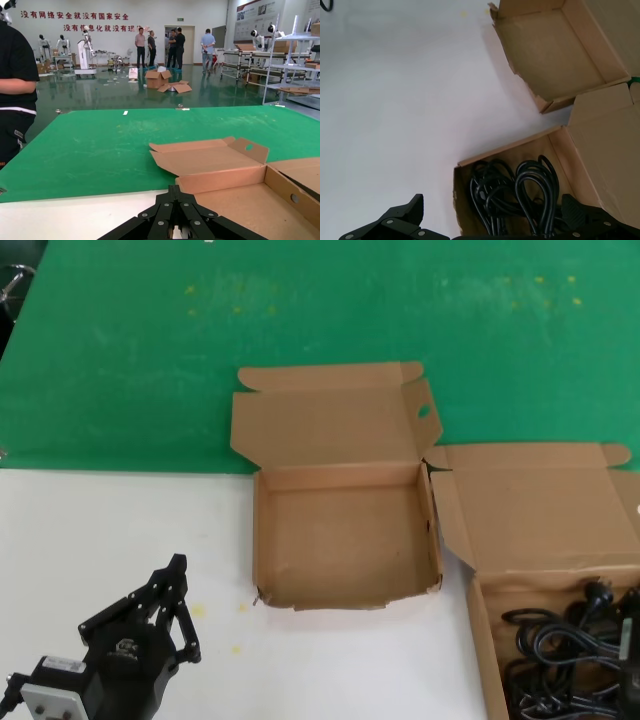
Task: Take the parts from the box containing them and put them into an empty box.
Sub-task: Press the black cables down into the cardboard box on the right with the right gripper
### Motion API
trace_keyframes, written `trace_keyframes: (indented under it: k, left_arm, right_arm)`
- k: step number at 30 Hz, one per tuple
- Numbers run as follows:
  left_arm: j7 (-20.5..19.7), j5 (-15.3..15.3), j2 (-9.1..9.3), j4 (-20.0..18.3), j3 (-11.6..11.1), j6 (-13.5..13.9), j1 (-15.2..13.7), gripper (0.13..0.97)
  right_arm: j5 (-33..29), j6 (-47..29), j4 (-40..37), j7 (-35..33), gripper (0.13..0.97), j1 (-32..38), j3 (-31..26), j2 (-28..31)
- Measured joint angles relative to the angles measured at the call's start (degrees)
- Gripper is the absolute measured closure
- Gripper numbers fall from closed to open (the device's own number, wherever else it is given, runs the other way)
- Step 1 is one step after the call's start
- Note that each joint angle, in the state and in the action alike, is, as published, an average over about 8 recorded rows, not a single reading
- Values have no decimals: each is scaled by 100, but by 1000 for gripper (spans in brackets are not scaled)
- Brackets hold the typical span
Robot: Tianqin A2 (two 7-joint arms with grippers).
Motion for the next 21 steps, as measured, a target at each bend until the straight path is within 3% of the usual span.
trace_keyframes:
  k: [10, 21]
  left_arm:
    - [0, 0, 0, 0, 0, 0, 0, 963]
    - [0, 0, 0, 0, 0, 0, 0, 963]
  right_arm:
    - [-1018, -686, -178, -315, 129, -893, 1166, -604]
    - [-1557, -1033, -494, -945, 129, -1522, 2102, -1052]
